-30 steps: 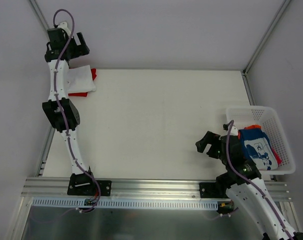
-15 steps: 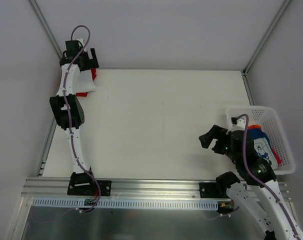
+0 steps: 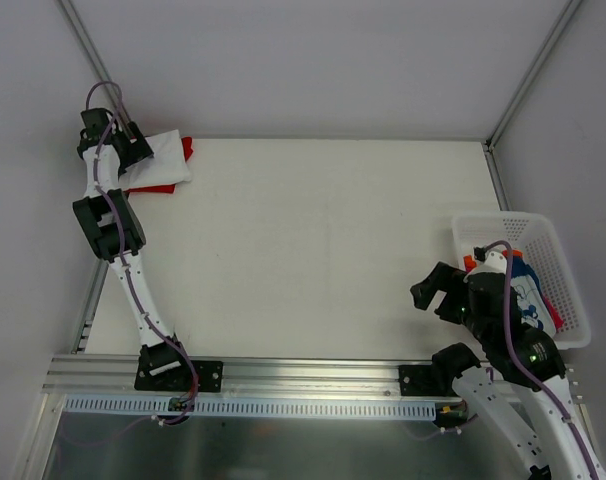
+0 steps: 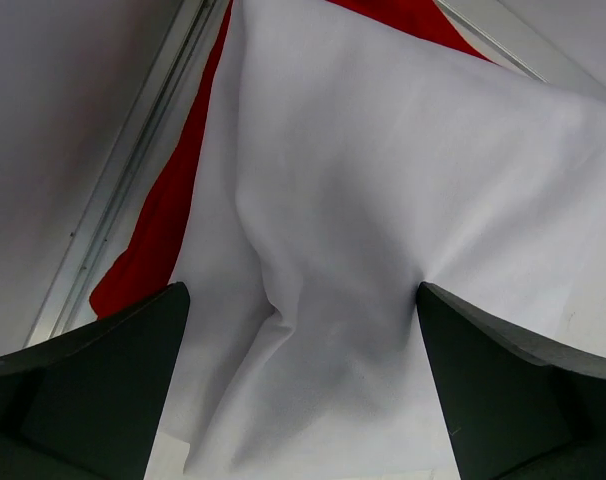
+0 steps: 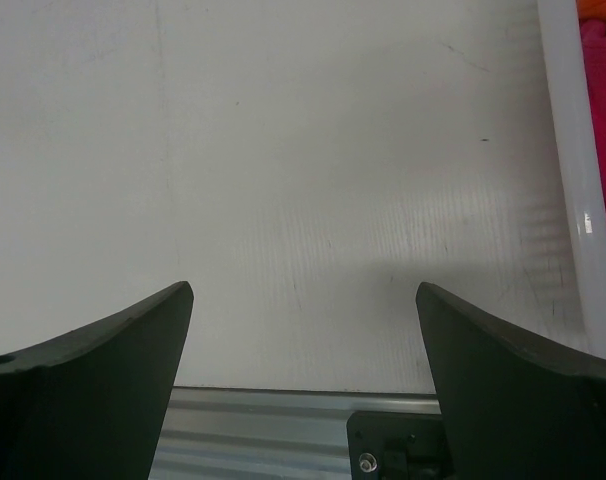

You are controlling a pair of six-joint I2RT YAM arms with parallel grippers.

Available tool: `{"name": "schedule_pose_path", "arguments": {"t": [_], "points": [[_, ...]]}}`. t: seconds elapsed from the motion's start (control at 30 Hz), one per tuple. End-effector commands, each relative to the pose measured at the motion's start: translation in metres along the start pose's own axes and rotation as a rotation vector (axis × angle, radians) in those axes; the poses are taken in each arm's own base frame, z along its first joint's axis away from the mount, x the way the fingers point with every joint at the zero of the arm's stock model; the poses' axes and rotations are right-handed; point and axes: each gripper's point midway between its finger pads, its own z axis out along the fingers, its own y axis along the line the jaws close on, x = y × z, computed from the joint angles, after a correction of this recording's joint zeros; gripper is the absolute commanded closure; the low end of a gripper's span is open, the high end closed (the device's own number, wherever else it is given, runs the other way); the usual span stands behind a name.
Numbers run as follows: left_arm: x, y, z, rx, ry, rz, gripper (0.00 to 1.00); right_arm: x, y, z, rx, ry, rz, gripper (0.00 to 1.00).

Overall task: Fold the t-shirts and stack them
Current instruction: Neatly place the folded tshirt to the corner

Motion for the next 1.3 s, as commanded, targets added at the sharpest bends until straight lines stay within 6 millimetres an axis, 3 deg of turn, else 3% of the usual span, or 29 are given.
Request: {"name": "schedule_pose_path", "arguments": {"t": [0.0, 0.17, 0.37, 0.77, 0.87, 1.0, 1.13, 1.27], "points": [[-0.006, 0.005, -0.001, 0.033, -0.008, -0.066, 0.01, -0.006, -0.002, -0.009, 0.009, -0.021, 0.007, 0.01], [-0.015, 0.012, -0.009, 0.021, -0.027, -0.099, 0.01, -0.003, -0.002, -0.006, 0.011, -0.007, 0.004, 0.0], [-0.049, 0.017, -0.039, -0.03, -0.119, -0.091, 0.02, -0.002, -0.001, -0.007, -0.006, -0.015, 0.004, 0.0], [-0.059, 0.097, -0.083, -0.437, -0.205, -0.09, 0.02, -0.004, 0.0, -0.011, -0.03, -0.043, 0.009, 0.0], [-0.056, 0.108, -0.09, -0.5, -0.207, -0.084, 0.02, -0.004, 0.001, -0.012, -0.044, -0.049, 0.008, 0.01], [-0.06, 0.123, -0.113, -0.623, -0.249, -0.096, 0.03, -0.002, 0.003, -0.012, -0.064, -0.048, 0.001, 0.0], [-0.077, 0.116, -0.133, -0.637, -0.317, -0.109, 0.03, 0.0, 0.006, -0.011, -0.083, -0.045, -0.01, 0.01], [-0.098, 0.082, -0.144, -0.517, -0.37, -0.113, 0.03, -0.001, 0.008, -0.012, -0.098, -0.056, -0.007, 0.0]]}}
